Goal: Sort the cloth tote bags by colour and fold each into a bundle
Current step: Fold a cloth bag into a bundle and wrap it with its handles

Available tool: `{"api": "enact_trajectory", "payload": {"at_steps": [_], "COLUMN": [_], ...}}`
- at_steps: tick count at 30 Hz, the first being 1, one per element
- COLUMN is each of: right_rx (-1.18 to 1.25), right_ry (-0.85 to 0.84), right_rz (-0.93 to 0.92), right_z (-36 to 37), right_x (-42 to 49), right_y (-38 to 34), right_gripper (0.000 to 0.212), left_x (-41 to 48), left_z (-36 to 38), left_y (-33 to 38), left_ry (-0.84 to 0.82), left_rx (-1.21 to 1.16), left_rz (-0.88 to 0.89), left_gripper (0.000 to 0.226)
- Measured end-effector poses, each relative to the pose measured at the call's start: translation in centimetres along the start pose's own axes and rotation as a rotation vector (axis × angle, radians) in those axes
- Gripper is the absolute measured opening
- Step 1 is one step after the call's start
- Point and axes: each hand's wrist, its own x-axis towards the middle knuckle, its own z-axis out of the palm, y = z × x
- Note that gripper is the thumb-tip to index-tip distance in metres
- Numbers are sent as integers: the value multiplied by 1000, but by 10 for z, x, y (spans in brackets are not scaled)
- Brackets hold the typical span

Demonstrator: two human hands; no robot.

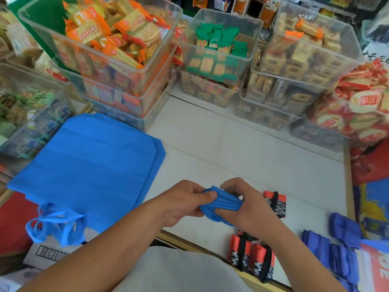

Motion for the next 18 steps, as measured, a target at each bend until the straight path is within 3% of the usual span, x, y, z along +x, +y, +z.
{"api": "enact_trajectory", "payload": {"at_steps": [5, 9, 13, 18], "right_rx": [439, 246, 87, 64], "right_ry": [83, 87, 29, -34], "right_rz": [11, -34, -109, -126], "right_z": [-1, -2, -9, -4], "right_x": [-12, -9, -5, -5], "right_y": [-9, 0, 5, 9], "right_gripper": [32, 25, 25, 26], "left_x": [-7, -7, -4, 4], "left_z": [1, 0, 3, 4], "left_y": [9, 15, 17, 9], "left_ry": [-43, -17, -39, 38], "left_rx": [-108, 28, -25, -10], "left_rz": [62, 52, -51, -50], "left_gripper": [32, 28, 39, 23]}}
